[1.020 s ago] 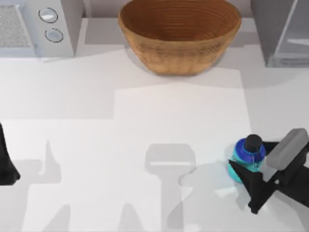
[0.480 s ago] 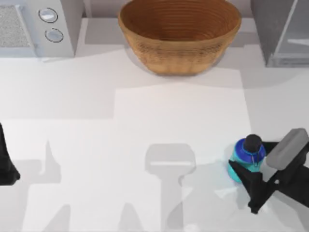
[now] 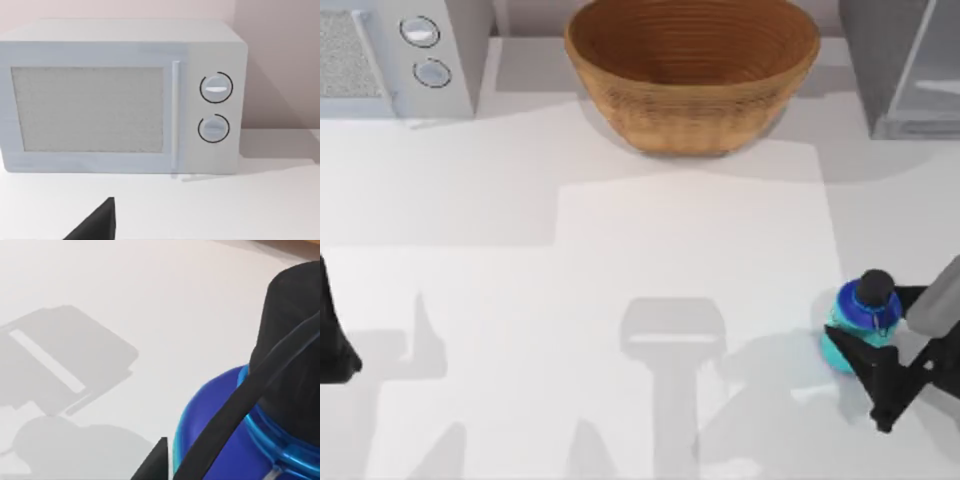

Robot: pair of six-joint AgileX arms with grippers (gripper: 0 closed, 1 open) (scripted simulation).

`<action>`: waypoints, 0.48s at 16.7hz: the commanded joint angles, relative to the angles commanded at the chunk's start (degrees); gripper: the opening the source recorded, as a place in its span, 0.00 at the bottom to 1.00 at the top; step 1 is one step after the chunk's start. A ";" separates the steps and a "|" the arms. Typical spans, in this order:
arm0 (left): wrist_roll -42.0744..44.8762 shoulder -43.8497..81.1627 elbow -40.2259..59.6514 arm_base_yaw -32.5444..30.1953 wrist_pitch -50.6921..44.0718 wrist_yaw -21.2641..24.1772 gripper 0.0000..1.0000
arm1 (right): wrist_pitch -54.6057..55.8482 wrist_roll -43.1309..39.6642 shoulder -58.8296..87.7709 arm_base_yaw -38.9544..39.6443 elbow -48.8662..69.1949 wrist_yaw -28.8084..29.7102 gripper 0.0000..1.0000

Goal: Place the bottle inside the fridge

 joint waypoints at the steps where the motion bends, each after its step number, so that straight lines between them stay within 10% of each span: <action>1: 0.00 0.00 0.00 0.00 0.00 0.00 1.00 | -3.83 -1.24 -2.40 -2.35 0.31 -2.21 0.01; 8: 0.00 0.00 0.00 0.00 0.00 0.00 1.00 | -30.34 -10.44 -20.34 -18.78 2.62 -17.72 0.01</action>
